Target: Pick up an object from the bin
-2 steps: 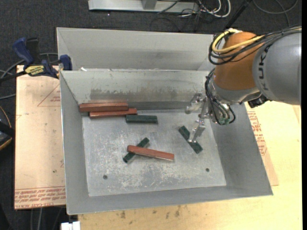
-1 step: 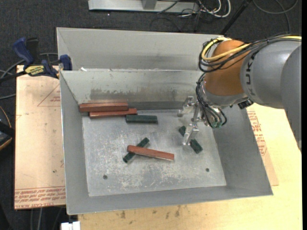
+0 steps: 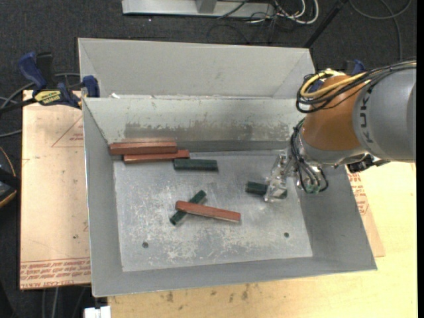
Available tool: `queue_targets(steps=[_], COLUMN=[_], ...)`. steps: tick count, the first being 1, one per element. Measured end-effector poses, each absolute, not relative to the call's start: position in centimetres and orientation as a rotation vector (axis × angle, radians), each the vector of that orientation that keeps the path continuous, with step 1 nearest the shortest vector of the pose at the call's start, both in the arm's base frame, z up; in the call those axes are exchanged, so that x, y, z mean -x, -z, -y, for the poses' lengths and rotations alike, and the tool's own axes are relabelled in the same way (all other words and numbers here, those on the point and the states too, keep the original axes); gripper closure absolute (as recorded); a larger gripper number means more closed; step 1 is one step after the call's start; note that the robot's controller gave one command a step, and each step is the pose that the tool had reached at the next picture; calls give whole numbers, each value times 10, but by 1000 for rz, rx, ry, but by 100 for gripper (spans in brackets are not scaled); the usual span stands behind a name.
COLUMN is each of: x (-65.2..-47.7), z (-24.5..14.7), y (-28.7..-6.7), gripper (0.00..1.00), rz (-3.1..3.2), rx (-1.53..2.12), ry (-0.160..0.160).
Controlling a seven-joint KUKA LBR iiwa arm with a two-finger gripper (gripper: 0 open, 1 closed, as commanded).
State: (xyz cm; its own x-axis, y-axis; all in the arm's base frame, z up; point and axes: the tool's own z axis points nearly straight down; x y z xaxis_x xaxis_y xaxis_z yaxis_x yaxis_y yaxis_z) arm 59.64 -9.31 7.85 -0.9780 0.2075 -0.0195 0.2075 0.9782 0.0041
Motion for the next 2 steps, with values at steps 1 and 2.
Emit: queue_targets(steps=[1, 2], x=[-596, -599], z=[93, 91], y=[-78, -217], gripper=[100, 100], rz=[-3105, -3124], rx=[-325, -294], ry=[-3, -1])
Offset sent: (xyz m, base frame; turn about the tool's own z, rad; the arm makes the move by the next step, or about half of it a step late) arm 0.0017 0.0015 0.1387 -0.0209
